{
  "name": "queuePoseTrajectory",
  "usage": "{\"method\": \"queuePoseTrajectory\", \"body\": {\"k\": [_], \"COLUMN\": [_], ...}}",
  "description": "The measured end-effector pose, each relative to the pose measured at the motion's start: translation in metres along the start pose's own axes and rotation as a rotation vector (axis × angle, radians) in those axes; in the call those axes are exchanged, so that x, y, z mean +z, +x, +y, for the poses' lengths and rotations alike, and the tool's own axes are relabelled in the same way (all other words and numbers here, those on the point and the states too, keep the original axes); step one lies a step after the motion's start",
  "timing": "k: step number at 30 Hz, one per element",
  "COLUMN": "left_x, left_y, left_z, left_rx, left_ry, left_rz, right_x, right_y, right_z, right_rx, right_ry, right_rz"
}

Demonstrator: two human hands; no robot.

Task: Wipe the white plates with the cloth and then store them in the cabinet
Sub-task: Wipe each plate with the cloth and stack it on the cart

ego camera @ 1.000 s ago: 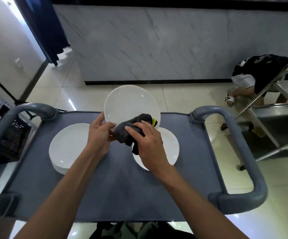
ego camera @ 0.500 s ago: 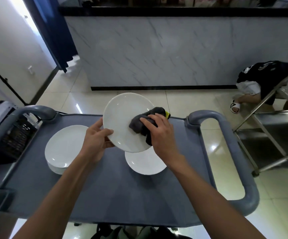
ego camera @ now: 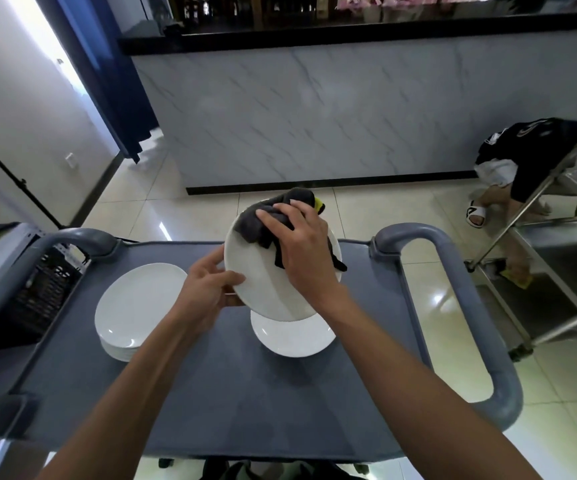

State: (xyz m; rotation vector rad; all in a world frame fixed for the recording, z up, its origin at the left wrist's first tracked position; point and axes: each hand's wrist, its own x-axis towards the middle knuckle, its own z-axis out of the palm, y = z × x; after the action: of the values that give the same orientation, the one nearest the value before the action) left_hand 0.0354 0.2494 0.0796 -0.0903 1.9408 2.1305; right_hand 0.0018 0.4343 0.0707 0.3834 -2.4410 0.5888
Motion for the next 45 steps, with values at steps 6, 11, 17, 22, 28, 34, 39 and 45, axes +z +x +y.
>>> {"method": "queuePoseTrajectory", "body": {"k": [6,11,17,22,28,34,39,45], "left_x": [-0.005,-0.008,-0.009,-0.012,-0.020,-0.024,-0.022,-0.015], "left_y": [0.001,-0.004,-0.003,-0.002,-0.004,-0.004,0.000,0.005], "left_z": [0.000,-0.003,-0.002,0.000,-0.002,-0.001,0.000,0.001], "left_rx": [0.029,0.020,0.033,0.040,0.057,0.088,0.098,0.090], "left_ry": [0.002,0.016,0.024,-0.001,-0.087,-0.169,-0.220,-0.225], "left_rz": [-0.019,-0.016,-0.006,-0.012,0.052,0.183,0.264,0.297], "right_x": [0.013,0.022,0.025,0.017,-0.001,-0.008,-0.005,0.005], "right_y": [-0.017,-0.028,-0.029,-0.002,0.024,0.008,-0.022,-0.058], "right_z": [-0.018,-0.022,-0.026,-0.023,-0.005,0.009,0.004,-0.021], "right_rx": [-0.079,-0.101,-0.102,-0.080,0.036,0.147,0.164,0.105], "right_ry": [0.032,0.035,0.052,0.013,-0.032,-0.055,-0.043,0.028], "right_rz": [0.077,0.099,0.110,0.085,0.077,-0.002,-0.053,-0.044]}}
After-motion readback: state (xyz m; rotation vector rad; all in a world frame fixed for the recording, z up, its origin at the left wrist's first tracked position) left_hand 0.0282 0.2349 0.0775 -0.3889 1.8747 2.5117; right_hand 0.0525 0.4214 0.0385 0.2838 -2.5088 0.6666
